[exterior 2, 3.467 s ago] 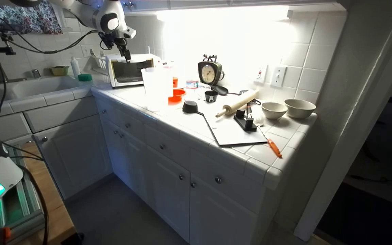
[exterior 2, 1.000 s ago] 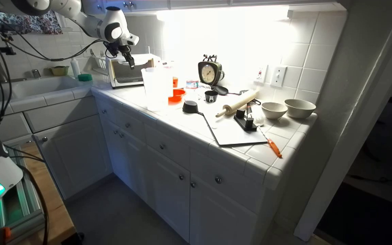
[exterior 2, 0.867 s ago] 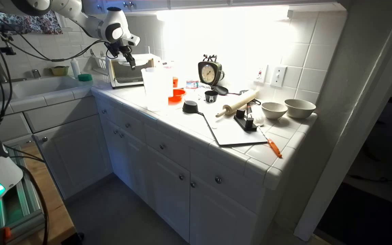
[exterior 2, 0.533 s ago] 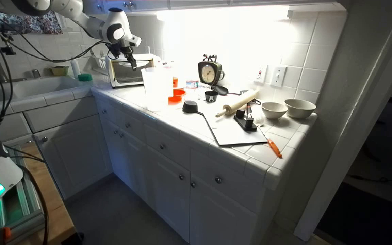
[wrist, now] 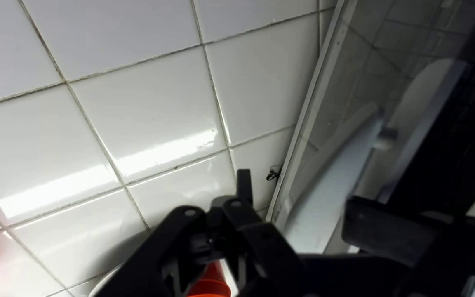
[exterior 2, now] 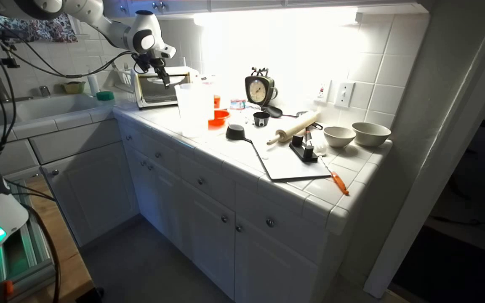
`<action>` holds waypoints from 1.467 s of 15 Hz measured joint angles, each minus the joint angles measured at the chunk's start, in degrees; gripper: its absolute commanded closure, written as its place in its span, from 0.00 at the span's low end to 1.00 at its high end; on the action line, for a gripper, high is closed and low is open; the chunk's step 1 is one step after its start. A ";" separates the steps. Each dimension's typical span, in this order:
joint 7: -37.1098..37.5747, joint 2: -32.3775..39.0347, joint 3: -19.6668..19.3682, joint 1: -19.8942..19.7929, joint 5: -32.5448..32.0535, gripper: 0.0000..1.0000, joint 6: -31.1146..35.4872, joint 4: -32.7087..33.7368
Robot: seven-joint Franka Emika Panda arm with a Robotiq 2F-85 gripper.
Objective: Move the jar to the right and open the oven
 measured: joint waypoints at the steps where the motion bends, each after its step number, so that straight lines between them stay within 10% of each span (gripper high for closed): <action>1: -0.02 0.00 -0.03 -0.04 -0.05 0.46 -0.20 0.00; 22: -0.26 -0.01 -1.05 -0.47 -1.89 0.43 -3.28 -0.21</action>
